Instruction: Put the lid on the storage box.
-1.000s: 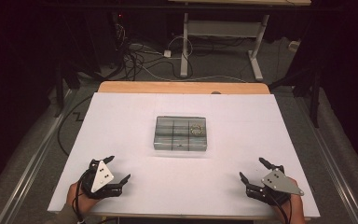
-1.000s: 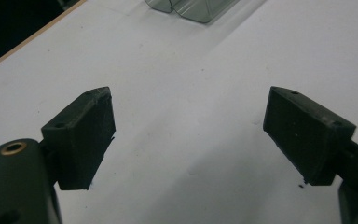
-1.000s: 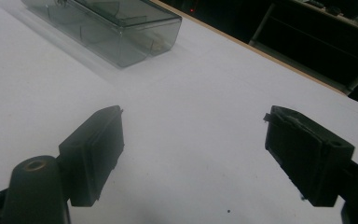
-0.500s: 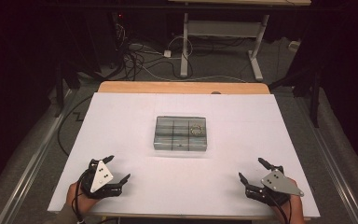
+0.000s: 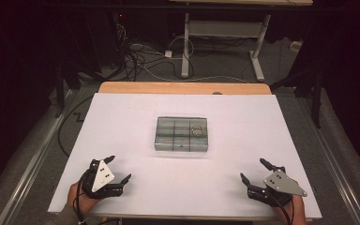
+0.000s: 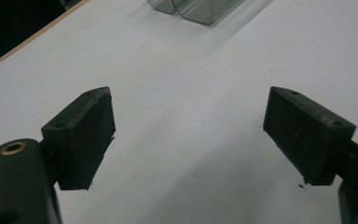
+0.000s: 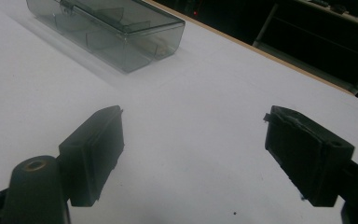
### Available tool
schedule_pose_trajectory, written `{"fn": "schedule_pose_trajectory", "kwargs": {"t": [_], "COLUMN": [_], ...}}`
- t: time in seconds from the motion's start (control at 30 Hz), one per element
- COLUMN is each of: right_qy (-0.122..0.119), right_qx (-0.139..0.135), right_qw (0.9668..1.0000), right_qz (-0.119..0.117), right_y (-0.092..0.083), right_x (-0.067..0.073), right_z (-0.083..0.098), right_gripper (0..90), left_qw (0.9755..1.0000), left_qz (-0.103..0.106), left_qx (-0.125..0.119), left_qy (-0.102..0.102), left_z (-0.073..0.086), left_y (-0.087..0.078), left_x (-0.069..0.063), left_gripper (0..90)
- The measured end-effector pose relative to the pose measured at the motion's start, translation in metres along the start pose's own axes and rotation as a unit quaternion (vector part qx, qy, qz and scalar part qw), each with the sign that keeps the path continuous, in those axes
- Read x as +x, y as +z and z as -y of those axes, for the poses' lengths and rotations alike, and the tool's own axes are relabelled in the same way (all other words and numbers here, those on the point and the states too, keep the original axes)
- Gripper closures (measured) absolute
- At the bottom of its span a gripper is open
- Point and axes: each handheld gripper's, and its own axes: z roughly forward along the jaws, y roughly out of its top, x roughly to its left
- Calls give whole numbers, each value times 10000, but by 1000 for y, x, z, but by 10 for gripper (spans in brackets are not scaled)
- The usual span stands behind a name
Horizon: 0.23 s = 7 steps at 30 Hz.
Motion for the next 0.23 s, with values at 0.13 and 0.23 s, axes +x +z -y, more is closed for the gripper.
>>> {"fn": "schedule_pose_trajectory", "kwargs": {"t": [0.13,0.23], "right_qy": [11,22], "right_qx": [33,20], "right_qw": [10000,10000], "right_qz": [3,-1], "right_y": [0,0], "right_x": [0,-1], "right_z": [1,1], "right_gripper": [200,201], "left_qw": [10000,10000], "left_qz": [2,4], "left_qx": [17,12], "left_qy": [5,-3], "left_z": [0,-1], "left_y": [1,1], "left_x": [0,0], "left_gripper": [155,155]}}
